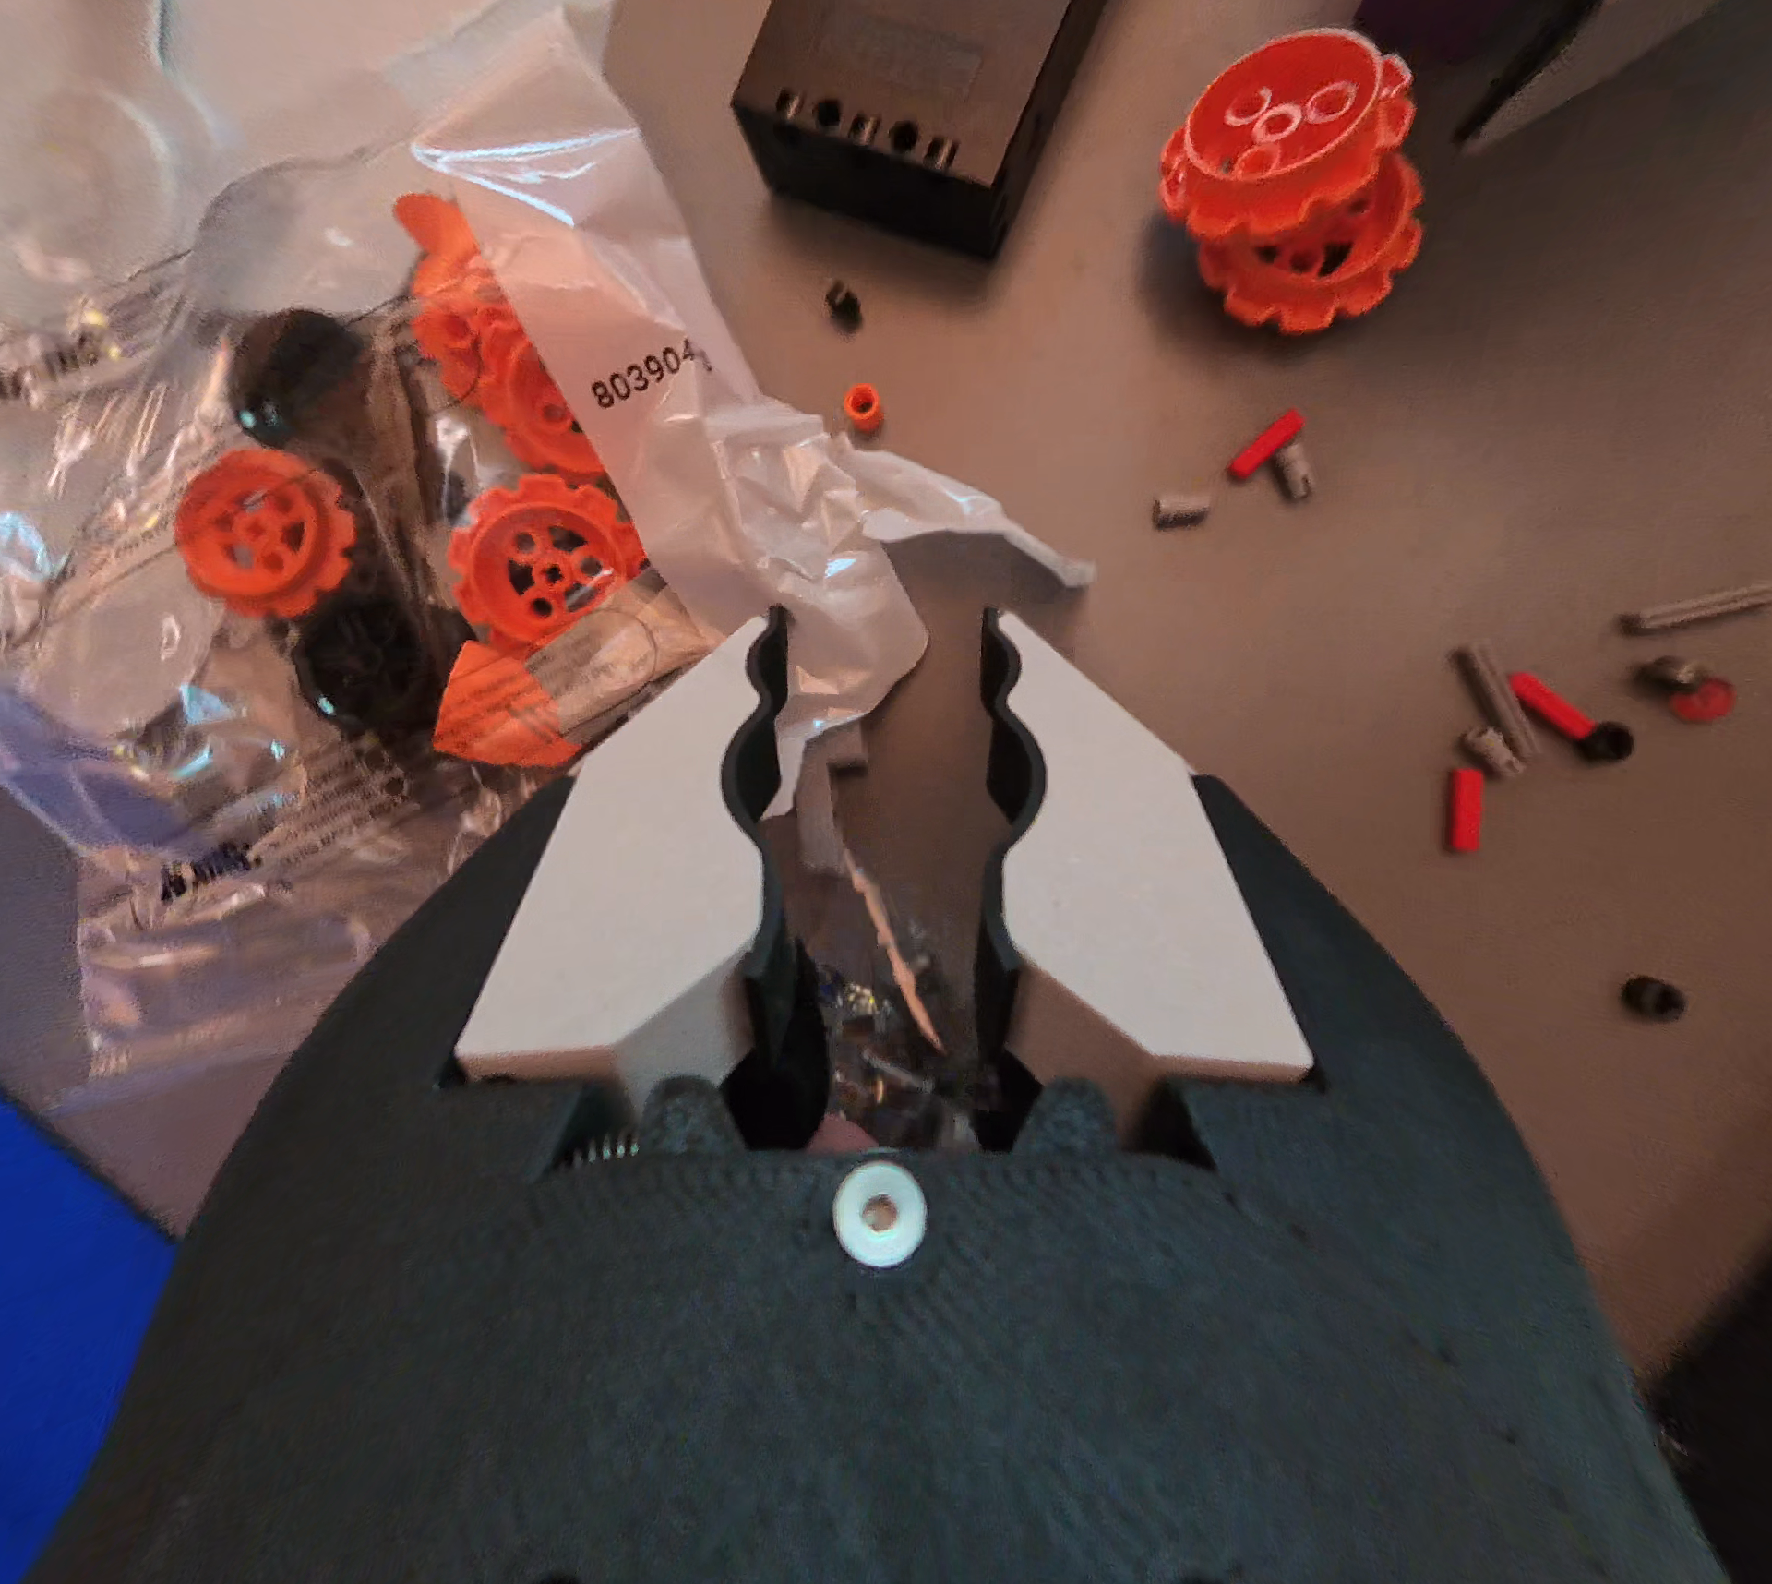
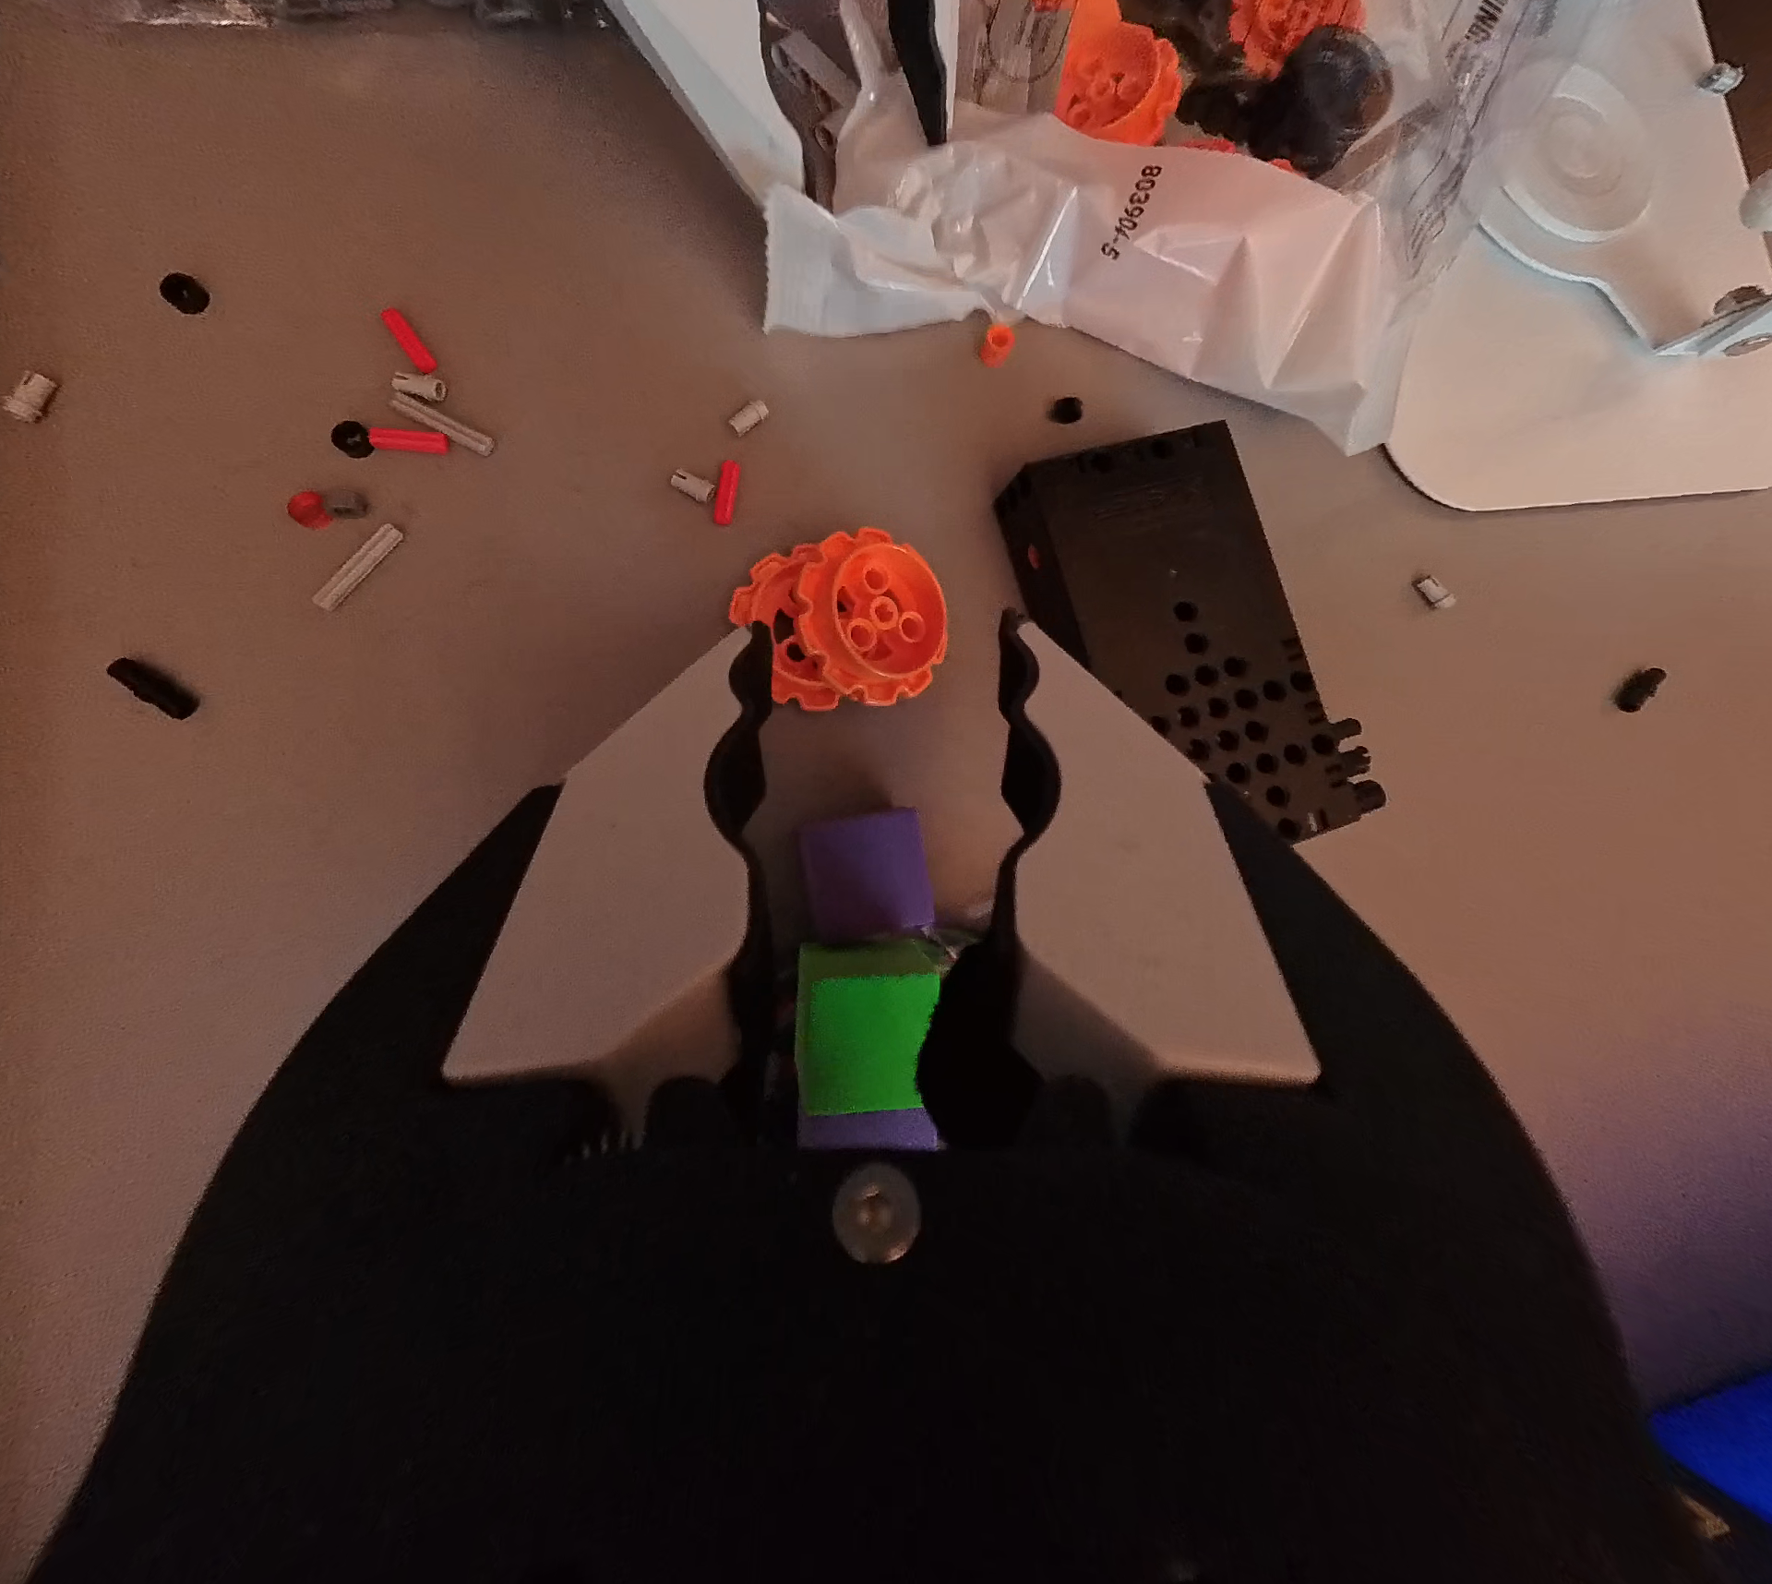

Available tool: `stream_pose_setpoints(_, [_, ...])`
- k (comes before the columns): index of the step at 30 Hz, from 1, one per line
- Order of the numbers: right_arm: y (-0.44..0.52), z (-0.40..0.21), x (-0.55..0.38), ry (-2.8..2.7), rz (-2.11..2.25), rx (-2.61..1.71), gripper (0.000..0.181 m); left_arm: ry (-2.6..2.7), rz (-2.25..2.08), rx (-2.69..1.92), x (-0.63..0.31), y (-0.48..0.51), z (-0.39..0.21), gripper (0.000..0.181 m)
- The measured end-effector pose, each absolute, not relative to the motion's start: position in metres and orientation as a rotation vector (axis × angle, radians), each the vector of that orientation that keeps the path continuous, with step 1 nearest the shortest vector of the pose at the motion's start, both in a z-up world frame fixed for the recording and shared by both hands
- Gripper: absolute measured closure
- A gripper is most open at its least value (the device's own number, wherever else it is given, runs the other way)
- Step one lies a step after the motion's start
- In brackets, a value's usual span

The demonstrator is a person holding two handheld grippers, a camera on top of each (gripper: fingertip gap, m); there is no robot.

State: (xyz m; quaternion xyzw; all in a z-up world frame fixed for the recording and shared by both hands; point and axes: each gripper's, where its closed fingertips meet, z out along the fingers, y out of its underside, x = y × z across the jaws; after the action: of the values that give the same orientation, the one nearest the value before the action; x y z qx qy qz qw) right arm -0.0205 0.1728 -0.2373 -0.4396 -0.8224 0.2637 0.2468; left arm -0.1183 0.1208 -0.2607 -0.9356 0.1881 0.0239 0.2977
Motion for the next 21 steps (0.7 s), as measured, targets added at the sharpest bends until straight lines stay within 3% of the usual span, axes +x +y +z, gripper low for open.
stream_pose_setpoints(7, [0.18, -0.242, -0.02, -2.237, 0.727, -1.231, 0.134, 0.598, -0.012, -2.431, -0.082, 0.142, -0.263, 0.14])
stream_pose_setpoints(13, [0.177, -0.23, -0.023, -2.201, 0.756, -1.205, 0.135, 0.427, 0.2, -2.399, -0.143, 0.127, -0.226, 0.135])
stream_pose_setpoints(18, [0.169, -0.226, -0.023, -2.203, 0.744, -1.166, 0.135, 0.444, 0.236, -2.535, -0.158, 0.118, -0.261, 0.132])
stream_pose_setpoints(21, [0.167, -0.225, -0.024, -2.202, 0.743, -1.152, 0.137, 0.42, 0.26, -2.519, -0.159, 0.125, -0.267, 0.154])
